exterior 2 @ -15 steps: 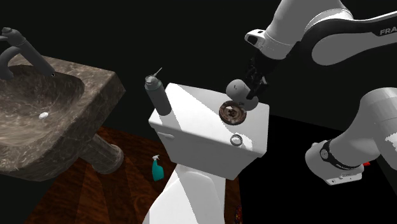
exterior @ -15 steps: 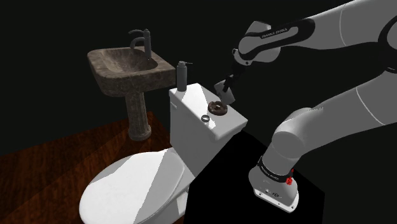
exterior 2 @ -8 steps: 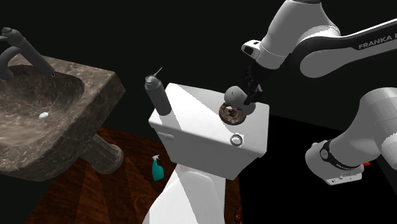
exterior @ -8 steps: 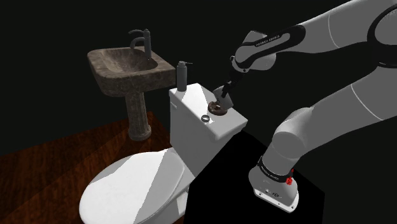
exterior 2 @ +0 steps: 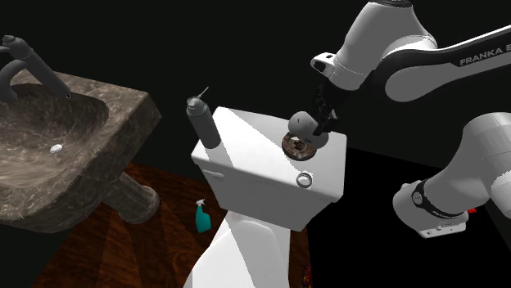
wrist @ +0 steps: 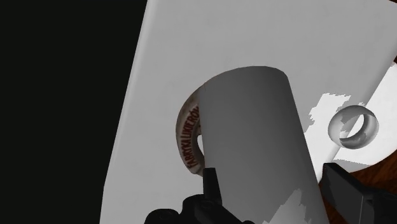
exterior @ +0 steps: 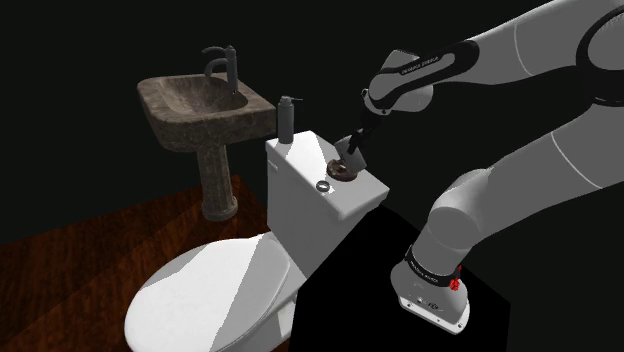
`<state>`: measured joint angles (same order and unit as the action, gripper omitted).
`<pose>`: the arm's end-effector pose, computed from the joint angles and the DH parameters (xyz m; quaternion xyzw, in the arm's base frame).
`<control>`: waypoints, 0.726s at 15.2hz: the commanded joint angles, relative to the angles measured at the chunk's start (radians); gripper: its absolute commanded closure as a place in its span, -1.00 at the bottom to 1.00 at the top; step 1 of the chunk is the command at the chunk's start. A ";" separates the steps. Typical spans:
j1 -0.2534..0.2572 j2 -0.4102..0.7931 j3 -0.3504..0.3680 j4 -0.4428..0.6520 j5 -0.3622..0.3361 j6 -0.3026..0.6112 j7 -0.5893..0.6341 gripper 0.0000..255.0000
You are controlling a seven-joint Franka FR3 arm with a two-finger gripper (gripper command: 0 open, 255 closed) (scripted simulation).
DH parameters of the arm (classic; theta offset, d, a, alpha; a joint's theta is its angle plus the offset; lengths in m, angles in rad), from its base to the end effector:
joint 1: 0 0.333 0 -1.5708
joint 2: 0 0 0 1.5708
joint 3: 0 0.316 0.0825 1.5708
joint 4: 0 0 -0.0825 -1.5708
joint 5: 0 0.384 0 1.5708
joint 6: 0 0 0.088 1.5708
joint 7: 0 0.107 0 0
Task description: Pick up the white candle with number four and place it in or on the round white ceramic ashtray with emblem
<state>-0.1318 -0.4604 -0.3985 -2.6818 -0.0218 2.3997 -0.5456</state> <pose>0.3451 -0.1953 0.3828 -0.9938 -0.0275 -0.1028 0.0315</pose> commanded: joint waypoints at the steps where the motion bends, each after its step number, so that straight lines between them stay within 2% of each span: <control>1: -0.001 0.001 -0.001 -0.002 -0.001 -0.001 0.000 -1.00; 6: -0.001 0.002 -0.001 -0.001 0.000 -0.001 0.000 -1.00; 10: -0.029 -0.097 0.024 0.058 -0.027 -0.157 0.022 -1.00; 11: -0.029 -0.096 0.024 0.058 -0.027 -0.157 0.021 -1.00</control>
<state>-0.1581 -0.5485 -0.3761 -2.6349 -0.0464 2.2639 -0.5247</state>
